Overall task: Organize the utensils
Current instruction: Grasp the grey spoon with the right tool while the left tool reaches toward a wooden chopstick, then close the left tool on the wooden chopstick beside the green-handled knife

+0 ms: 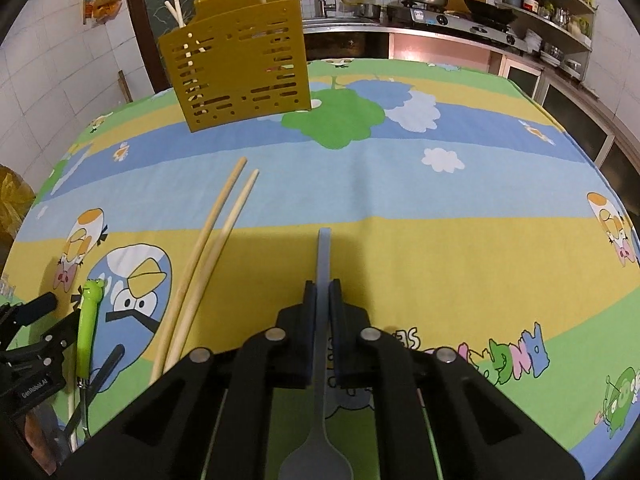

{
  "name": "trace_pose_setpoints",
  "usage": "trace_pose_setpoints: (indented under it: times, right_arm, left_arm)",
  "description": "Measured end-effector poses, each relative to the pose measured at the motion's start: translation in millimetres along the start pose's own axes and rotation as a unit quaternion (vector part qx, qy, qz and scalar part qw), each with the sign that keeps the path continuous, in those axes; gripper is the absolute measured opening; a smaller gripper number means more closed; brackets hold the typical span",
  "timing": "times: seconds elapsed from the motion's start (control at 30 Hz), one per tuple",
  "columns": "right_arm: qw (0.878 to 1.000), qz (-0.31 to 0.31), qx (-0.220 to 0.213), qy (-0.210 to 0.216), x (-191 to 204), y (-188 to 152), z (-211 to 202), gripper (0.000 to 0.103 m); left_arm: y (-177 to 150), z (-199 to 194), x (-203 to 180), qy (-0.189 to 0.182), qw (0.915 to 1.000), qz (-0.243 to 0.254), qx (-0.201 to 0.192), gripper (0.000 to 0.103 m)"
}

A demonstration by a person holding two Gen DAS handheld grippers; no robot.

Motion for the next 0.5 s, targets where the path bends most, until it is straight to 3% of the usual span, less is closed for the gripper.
trace_pose_setpoints:
  times: [0.07, 0.2, 0.33, 0.5]
  right_arm:
    - [1.000, 0.005, 0.002, 0.002, -1, 0, 0, 0.007]
    - [1.000, 0.013, 0.001, 0.000, -2, 2, 3, 0.007]
    - [1.000, 0.017, -0.002, -0.002, -2, 6, 7, 0.007]
    - [0.999, 0.033, -0.013, 0.009, -4, 9, 4, 0.007]
  left_arm:
    - [2, -1, -5, -0.007, 0.9999, 0.008, 0.003, 0.048]
    - [5, -1, -10, -0.004, 1.0000, 0.005, 0.005, 0.034]
    - [9, 0, -15, -0.011, 0.9999, 0.008, 0.008, 0.007]
    - [16, 5, -9, -0.032, 0.9993, -0.018, 0.011, 0.006]
Point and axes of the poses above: each gripper's, at about its wrist camera, not at the fingertips, and z roughly the way its jaws point, x to its left, y to its top, the point moved 3 cm from there along z, roughly the way its jaws point, and after that the axes turned 11 degrees about y, right-handed, at the moved point
